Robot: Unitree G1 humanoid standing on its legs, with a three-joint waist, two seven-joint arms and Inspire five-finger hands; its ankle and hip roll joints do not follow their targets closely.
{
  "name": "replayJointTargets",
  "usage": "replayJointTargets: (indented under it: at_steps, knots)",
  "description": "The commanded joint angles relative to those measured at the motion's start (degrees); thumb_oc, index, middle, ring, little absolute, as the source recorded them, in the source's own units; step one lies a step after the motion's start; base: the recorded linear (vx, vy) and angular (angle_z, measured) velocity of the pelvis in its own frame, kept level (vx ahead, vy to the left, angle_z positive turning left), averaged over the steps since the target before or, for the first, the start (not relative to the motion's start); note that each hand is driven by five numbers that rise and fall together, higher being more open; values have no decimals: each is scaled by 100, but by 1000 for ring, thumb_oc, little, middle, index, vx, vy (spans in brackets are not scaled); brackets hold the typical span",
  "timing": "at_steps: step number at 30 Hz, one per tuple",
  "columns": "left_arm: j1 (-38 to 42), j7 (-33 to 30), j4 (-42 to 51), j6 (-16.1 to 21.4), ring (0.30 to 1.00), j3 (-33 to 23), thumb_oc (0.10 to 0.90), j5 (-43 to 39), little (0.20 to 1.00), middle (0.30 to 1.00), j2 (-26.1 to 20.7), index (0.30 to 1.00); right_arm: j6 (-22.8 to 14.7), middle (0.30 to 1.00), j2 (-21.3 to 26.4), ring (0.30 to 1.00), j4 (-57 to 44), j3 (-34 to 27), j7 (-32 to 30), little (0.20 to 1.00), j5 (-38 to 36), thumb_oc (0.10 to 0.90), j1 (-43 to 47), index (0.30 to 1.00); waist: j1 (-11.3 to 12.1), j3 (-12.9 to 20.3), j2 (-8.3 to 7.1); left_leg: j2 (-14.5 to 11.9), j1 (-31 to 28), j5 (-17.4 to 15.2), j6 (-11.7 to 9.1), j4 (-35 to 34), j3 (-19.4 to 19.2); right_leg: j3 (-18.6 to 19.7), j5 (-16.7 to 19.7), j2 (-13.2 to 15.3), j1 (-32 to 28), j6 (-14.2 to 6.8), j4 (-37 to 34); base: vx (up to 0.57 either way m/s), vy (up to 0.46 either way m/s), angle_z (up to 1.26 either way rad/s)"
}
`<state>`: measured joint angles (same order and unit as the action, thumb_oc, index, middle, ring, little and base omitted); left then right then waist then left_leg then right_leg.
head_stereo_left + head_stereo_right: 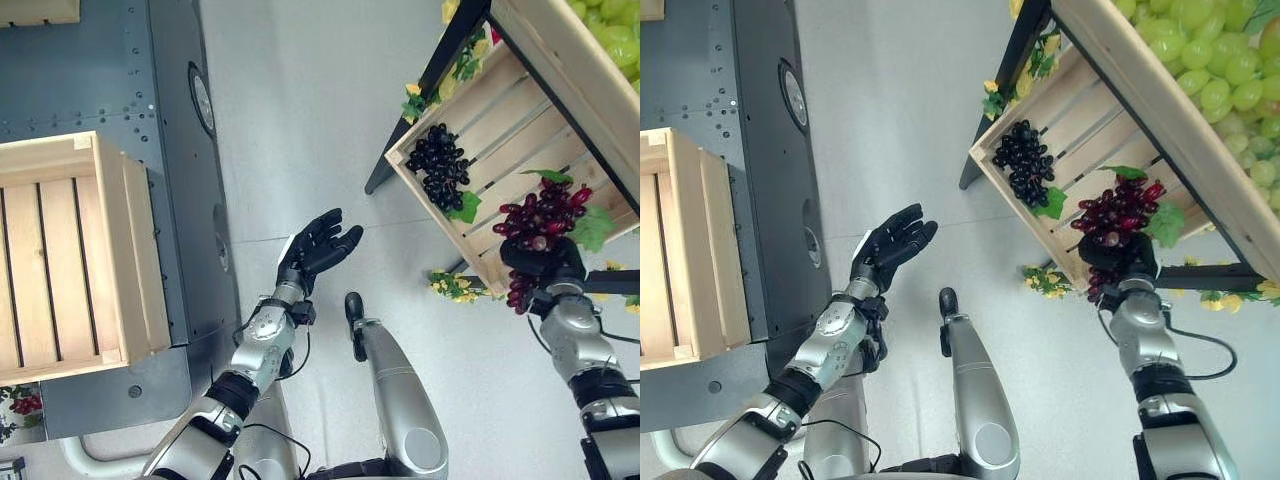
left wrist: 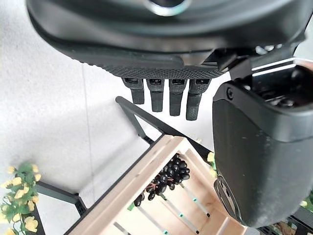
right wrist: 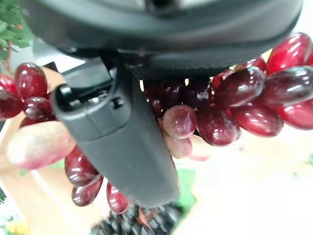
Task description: Pick up the fruits from the basket on one side to the basket on the other side
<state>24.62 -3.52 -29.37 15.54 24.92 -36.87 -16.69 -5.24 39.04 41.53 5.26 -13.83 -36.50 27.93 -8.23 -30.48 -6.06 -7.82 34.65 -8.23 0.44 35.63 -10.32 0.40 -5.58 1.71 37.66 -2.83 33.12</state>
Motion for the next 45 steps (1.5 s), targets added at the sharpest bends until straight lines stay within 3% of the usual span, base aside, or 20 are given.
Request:
replayJointTargets:
  at_steps: [1, 12, 23, 24, 31, 38, 45]
  knots:
    - [159, 217, 796, 540, 900, 315, 800, -129, 900, 900, 168, 900, -238, 300, 1173, 300, 94, -396, -198, 300, -196, 400, 807, 300, 120, 69, 119, 144, -74, -433, 16, 803, 113, -400, 11, -192, -458, 430, 0, -9, -52, 9]
    - [135, 367, 843, 520, 900, 451, 800, -283, 900, 900, 56, 900, 562, 300, 1582, 300, 983, -10, 419, 300, -601, 400, 1673, 300, 357, 69, 116, 189, 30, -444, 26, 878, 259, -572, -109, -133, -413, 476, 199, 20, -49, 13]
    - [92, 326, 779, 620, 900, 422, 800, -373, 900, 900, 10, 900, 788, 300, 1587, 300, 1375, 73, 574, 300, -425, 400, 2001, 300, 451, 69, 201, 222, 171, -508, 77, 1133, 333, -644, -238, -81, -293, 512, 488, 31, -3, 6]
    - [97, 339, 766, 648, 900, 436, 800, -405, 900, 900, 9, 900, 793, 900, 1571, 900, 1410, 67, 418, 900, -362, 800, 2026, 900, 458, 69, 223, 225, 194, -513, 84, 1158, 330, -650, -251, -65, -264, 511, 529, 18, 15, 3]
    - [122, 327, 733, 744, 900, 512, 800, -526, 900, 900, 28, 900, 845, 900, 1495, 900, 1643, 64, -161, 900, -65, 800, 2098, 900, 464, 69, 300, 256, 243, -533, 113, 1231, 335, -662, -329, -42, -175, 519, 672, 5, 6, 1]
    - [95, 380, 803, 792, 900, 635, 800, -560, 900, 900, 1, 900, 1151, 900, 1575, 900, 1787, 113, -729, 900, 211, 800, 2195, 900, 455, 69, 366, 282, 240, -515, 138, 1155, 271, -621, -343, -18, -125, 521, 682, 0, 0, 0]
    - [136, 335, 772, 882, 900, 722, 800, -567, 900, 900, 34, 900, 1465, 900, 1600, 900, 1950, 144, -885, 900, 316, 800, 2229, 900, 417, 69, 385, 283, 230, -507, 146, 1132, 217, -603, -354, 1, -84, 530, 691, -1, 5, 0]
